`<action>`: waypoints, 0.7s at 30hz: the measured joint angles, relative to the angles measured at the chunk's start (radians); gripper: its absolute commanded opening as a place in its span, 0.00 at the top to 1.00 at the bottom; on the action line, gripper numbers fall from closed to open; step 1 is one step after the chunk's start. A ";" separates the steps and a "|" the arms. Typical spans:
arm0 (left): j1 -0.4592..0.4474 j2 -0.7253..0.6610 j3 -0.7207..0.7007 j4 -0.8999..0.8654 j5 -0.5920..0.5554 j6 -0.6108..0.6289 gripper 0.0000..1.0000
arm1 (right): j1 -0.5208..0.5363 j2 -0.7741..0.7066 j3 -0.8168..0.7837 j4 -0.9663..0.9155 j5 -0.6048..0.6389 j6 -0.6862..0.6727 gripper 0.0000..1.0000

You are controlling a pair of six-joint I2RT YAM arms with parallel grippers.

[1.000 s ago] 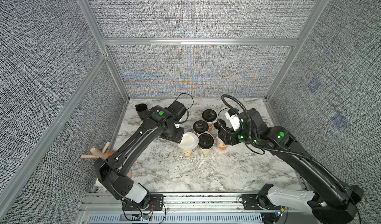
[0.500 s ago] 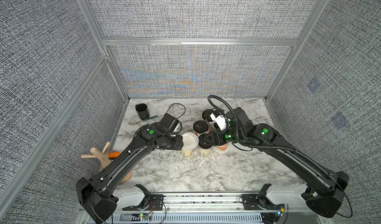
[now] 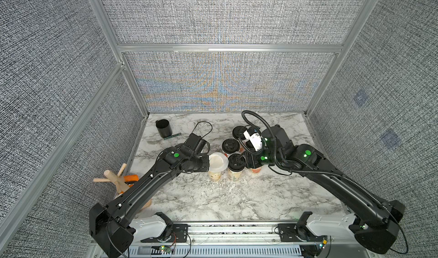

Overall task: Put the leak-proof paper on the milk tea cups
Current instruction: Adjust the leak-proof paper on the cup.

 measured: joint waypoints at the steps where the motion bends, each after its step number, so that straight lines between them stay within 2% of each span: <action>1: 0.000 0.004 0.002 0.000 0.000 -0.003 0.71 | 0.000 0.000 0.000 0.000 0.001 0.000 0.41; 7: 0.000 0.008 0.002 0.000 0.011 -0.010 0.77 | 0.000 -0.004 0.000 -0.003 0.005 -0.001 0.42; 15: 0.000 -0.011 -0.006 -0.009 0.003 -0.009 0.92 | 0.000 -0.010 0.000 -0.006 0.008 -0.001 0.42; 21: 0.000 -0.011 -0.022 -0.009 0.000 0.001 0.99 | 0.000 -0.021 0.000 -0.007 0.016 -0.001 0.42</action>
